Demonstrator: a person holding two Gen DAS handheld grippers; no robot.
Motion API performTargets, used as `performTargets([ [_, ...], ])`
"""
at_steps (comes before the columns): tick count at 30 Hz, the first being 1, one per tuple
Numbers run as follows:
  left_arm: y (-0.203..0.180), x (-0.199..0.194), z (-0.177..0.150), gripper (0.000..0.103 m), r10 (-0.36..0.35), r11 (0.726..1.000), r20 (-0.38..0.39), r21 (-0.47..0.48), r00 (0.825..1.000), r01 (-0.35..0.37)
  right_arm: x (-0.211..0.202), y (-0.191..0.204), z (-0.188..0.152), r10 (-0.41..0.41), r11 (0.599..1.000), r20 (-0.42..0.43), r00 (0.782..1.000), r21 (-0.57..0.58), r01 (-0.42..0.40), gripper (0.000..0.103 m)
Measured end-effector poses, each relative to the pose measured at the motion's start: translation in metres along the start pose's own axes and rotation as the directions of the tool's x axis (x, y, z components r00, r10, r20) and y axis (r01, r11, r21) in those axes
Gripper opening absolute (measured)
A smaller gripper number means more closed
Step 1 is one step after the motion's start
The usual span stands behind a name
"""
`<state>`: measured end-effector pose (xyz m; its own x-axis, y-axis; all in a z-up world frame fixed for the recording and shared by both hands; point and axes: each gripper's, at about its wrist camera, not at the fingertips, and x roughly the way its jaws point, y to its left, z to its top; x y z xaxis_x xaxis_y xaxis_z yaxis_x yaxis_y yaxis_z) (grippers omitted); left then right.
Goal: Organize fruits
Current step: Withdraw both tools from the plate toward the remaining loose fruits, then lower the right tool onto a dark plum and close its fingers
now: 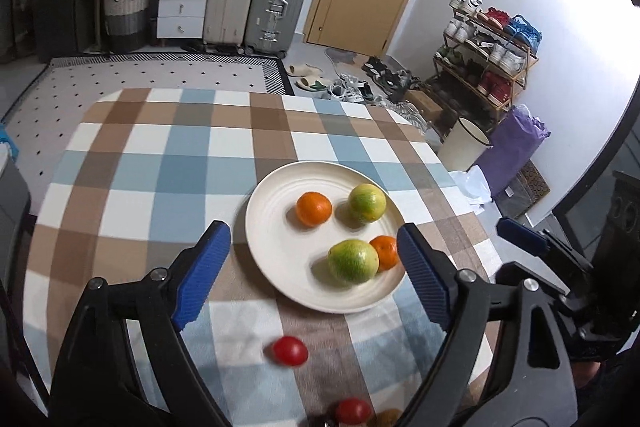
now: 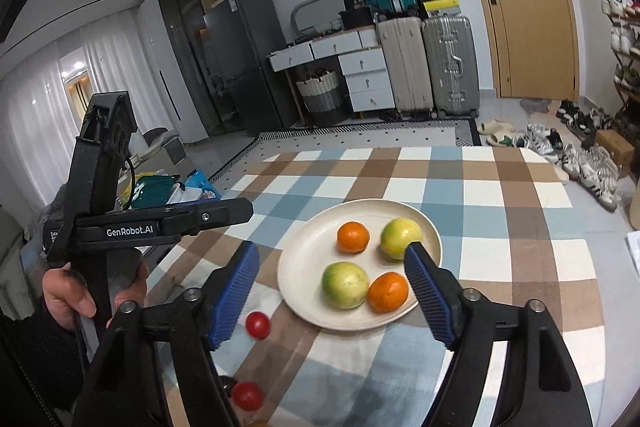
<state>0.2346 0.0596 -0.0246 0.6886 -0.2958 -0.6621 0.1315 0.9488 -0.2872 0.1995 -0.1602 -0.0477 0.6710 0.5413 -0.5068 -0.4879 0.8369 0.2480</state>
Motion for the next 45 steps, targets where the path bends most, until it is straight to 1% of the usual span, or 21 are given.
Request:
performTargets([
  [2,-0.001,-0.011,-0.008,0.089,0.005,1.0,0.005,-0.006,1.0,-0.005,-0.01,0.007,-0.004,0.004,1.0,0.014,1.0,-0.004,-0.004,0.086],
  [4,-0.002,-0.023,-0.017,0.09,0.019,1.0,0.013,-0.006,1.0,-0.019,-0.02,0.015,-0.009,0.013,1.0,0.026,1.0,-0.01,-0.013,0.088],
  [8,-0.004,-0.042,-0.03,0.099,0.038,0.999,0.03,-0.001,0.999,-0.038,-0.038,0.029,-0.019,0.008,0.999,0.036,0.999,-0.034,-0.007,0.093],
  [11,-0.005,-0.064,-0.041,0.101,0.054,0.998,0.068,-0.017,0.996,-0.053,-0.049,0.038,-0.029,-0.008,0.999,0.046,0.999,-0.045,0.01,0.098],
  [14,-0.006,-0.087,-0.053,0.102,0.066,0.998,0.104,-0.02,0.992,-0.064,-0.061,0.045,-0.041,-0.002,0.999,0.046,0.999,-0.051,0.004,0.098],
  [16,-0.009,-0.098,-0.064,0.102,0.083,0.997,0.112,-0.007,0.99,-0.082,-0.066,0.05,-0.049,-0.003,0.998,0.042,0.999,-0.059,0.006,0.099],
  [19,-0.013,-0.107,-0.08,0.102,0.114,0.993,0.113,0.009,0.987,-0.116,-0.072,0.057,-0.063,-0.028,0.998,0.029,0.999,-0.061,0.03,0.102],
  [23,-0.015,-0.111,-0.104,0.102,0.128,0.992,0.097,0.009,0.987,-0.13,-0.075,0.061,-0.084,-0.03,0.998,-0.005,1.0,-0.056,0.029,0.102],
  [26,-0.011,-0.111,-0.123,0.102,0.126,0.992,0.066,-0.024,0.99,-0.124,-0.076,0.065,-0.099,-0.024,0.998,-0.027,0.999,-0.056,0.022,0.102],
  [29,-0.009,-0.11,-0.141,0.102,0.126,0.991,0.046,-0.039,0.991,-0.124,-0.077,0.072,-0.113,-0.019,0.997,-0.037,0.999,-0.069,0.016,0.102],
  [31,-0.007,-0.11,-0.152,0.102,0.139,0.99,0.043,-0.042,0.989,-0.138,-0.078,0.078,-0.123,-0.012,0.997,-0.048,0.999,-0.082,0.008,0.102],
  [33,-0.002,-0.11,-0.162,0.102,0.149,0.987,0.039,-0.065,0.988,-0.146,-0.078,0.083,-0.132,-0.013,0.995,-0.049,0.999,-0.096,0.008,0.102],
  [34,0.001,-0.108,-0.168,0.102,0.143,0.987,0.022,-0.072,0.99,-0.141,-0.078,0.085,-0.137,-0.015,0.995,-0.05,0.999,-0.098,0.01,0.102],
  [38,0.006,-0.104,-0.182,0.102,0.147,0.986,0.006,-0.076,0.989,-0.146,-0.072,0.09,-0.156,-0.029,0.994,-0.086,0.996,-0.109,0.02,0.102],
  [45,0.01,-0.095,-0.199,0.102,0.137,0.987,-0.029,-0.075,0.99,-0.139,-0.063,0.091,-0.177,-0.016,0.995,-0.145,0.989,-0.099,0.002,0.102],
])
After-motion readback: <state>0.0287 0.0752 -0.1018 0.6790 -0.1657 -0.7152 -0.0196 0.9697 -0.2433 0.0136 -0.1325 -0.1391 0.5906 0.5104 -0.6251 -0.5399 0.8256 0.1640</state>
